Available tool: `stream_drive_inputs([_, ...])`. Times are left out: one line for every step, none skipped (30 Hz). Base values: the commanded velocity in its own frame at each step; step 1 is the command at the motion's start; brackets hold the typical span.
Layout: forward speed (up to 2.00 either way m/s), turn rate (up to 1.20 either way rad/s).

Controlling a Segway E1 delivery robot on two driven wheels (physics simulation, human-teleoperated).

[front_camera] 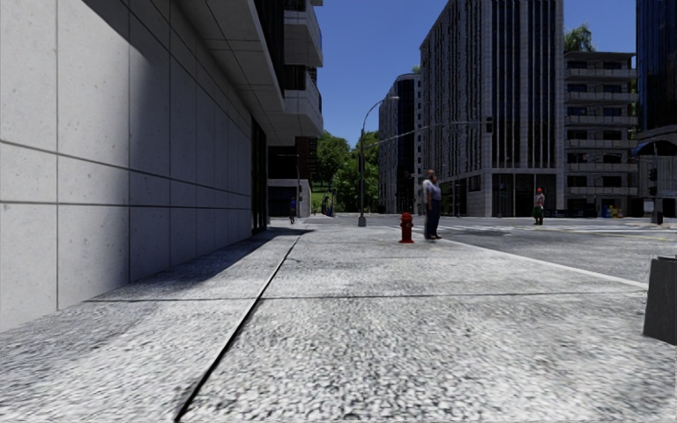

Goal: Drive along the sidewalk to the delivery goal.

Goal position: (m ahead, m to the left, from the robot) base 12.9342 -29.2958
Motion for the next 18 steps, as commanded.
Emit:
stream_drive_inputs([2.00,0.00])
stream_drive_inputs([2.00,0.00])
stream_drive_inputs([2.00,0.00])
stream_drive_inputs([2.00,0.00])
stream_drive_inputs([2.00,0.00])
stream_drive_inputs([2.00,0.00])
stream_drive_inputs([2.00,0.00])
stream_drive_inputs([2.00,0.00])
stream_drive_inputs([2.00,0.00])
stream_drive_inputs([2.00,0.00])
stream_drive_inputs([2.00,0.00])
stream_drive_inputs([2.00,0.00])
stream_drive_inputs([2.00,0.00])
stream_drive_inputs([2.00,0.00])
stream_drive_inputs([2.00,0.00])
stream_drive_inputs([2.00,0.00])
stream_drive_inputs([2.00,0.00])
stream_drive_inputs([2.00,0.00])
